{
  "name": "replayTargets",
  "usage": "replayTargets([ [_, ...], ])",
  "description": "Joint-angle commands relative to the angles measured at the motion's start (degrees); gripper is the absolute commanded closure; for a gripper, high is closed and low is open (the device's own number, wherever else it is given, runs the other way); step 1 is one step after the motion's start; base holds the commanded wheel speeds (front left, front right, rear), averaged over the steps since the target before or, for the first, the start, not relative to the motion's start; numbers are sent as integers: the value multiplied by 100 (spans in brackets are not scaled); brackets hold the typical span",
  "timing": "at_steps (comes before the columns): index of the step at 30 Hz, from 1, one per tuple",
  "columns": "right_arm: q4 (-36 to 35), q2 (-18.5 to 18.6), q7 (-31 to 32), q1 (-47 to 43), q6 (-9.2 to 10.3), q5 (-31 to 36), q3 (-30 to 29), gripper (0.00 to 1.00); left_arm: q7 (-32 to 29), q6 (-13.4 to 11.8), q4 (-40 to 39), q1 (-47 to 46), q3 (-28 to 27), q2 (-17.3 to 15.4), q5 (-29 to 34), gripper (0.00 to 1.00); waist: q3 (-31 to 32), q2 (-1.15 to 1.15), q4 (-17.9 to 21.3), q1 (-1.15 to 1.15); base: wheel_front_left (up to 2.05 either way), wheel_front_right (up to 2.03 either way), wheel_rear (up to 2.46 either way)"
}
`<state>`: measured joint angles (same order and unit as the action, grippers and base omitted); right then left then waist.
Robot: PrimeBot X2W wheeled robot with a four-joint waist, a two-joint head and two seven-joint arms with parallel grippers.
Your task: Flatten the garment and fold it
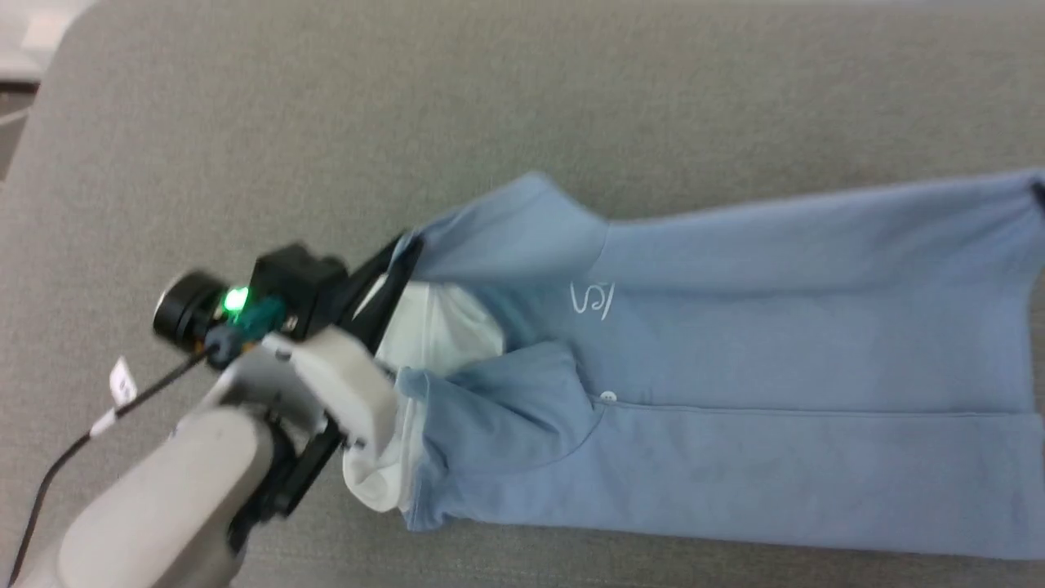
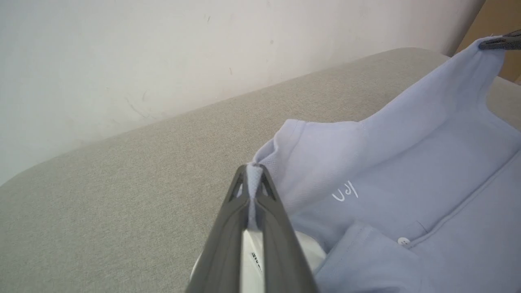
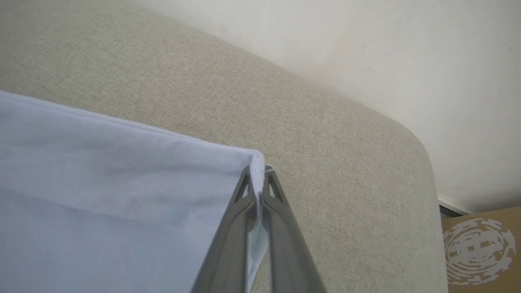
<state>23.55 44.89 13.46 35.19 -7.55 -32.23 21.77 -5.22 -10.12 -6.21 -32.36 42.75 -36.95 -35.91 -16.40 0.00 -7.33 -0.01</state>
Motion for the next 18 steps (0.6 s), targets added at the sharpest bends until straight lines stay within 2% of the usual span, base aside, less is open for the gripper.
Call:
replayTargets([
  [1,-112,-93,-82,-283,6,45,-117,100,-34,-99,-107,241,-38,-117,-61,100,430,0,238,1,0,0,0],
  [6,-553,-381,-100,-1399,6,142,-635,100,-178,-345,-552,1110,-37,-468,-436,100,612,0,314,1,0,0,0],
  [9,-818,-526,62,-2042,6,194,-897,100,-298,-405,-630,1619,46,-540,-762,100,641,0,329,1,0,0,0],
  [12,-1034,-639,235,-2542,6,266,-1018,100,-451,-338,-476,1931,278,-590,-856,100,641,0,334,1,0,0,0],
  [18,-1180,-695,597,-3114,6,518,-1037,100,-326,-160,277,2023,537,-350,-794,100,585,0,332,1,0,0,0],
])
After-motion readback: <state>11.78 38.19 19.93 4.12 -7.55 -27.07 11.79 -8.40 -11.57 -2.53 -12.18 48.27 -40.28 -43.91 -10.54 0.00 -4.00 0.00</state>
